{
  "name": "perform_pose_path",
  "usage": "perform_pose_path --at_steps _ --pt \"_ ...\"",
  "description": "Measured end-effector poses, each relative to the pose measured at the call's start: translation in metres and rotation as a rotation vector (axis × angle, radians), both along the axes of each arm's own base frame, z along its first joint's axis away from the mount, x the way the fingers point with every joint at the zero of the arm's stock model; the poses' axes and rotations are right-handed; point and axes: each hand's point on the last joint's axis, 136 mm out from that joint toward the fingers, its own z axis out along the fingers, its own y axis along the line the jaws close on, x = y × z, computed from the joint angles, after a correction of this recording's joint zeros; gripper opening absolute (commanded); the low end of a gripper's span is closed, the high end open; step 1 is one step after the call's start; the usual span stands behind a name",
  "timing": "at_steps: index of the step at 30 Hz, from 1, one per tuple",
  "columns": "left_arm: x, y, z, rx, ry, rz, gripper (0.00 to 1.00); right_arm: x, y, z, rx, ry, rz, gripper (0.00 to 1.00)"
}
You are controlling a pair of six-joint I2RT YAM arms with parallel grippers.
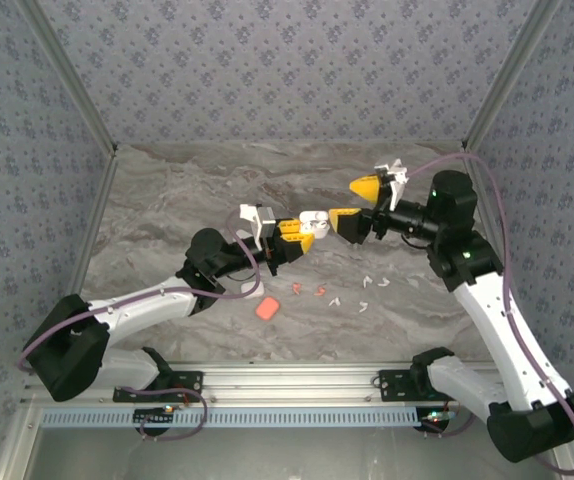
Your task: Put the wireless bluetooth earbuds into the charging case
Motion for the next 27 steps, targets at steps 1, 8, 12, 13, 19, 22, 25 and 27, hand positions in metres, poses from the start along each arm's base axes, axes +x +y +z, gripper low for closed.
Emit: perform_pose_path --at_steps 1,8,12,13,19,22,25,27 --pt "0.000 0.000 0.000 0.001 -0.003 0.000 0.00 0.001 0.004 -0.007 -0.002 0.039 0.021 1.00" --pt "0.000 -0.001 0.006 -0.005 -0.018 -0.002 0.00 -0.011 0.031 -0.038 -0.018 0.194 0.163 1.00" --pt "0.000 -0.001 0.006 -0.003 -0.017 -0.002 0.00 -0.027 0.044 -0.038 -0.020 0.205 0.240 1.00" --pt "0.000 -0.001 0.005 0.000 -0.017 -0.002 0.00 -0.030 0.045 -0.036 -0.020 0.204 0.254 1.00" --pt "0.000 -0.002 0.003 0.007 -0.017 -0.004 0.00 -0.037 0.044 -0.027 -0.021 0.165 0.262 1.00" --pt "0.000 -0.002 0.003 0.007 -0.016 -0.004 0.00 -0.042 0.041 -0.020 -0.017 0.130 0.262 1.00" --pt "0.000 -0.002 0.002 0.013 -0.014 -0.004 0.00 -0.050 0.039 -0.012 -0.012 0.094 0.267 1.00" --pt "0.000 -0.002 0.002 0.014 -0.015 -0.003 0.00 -0.052 0.038 -0.010 -0.012 0.081 0.268 1.00"
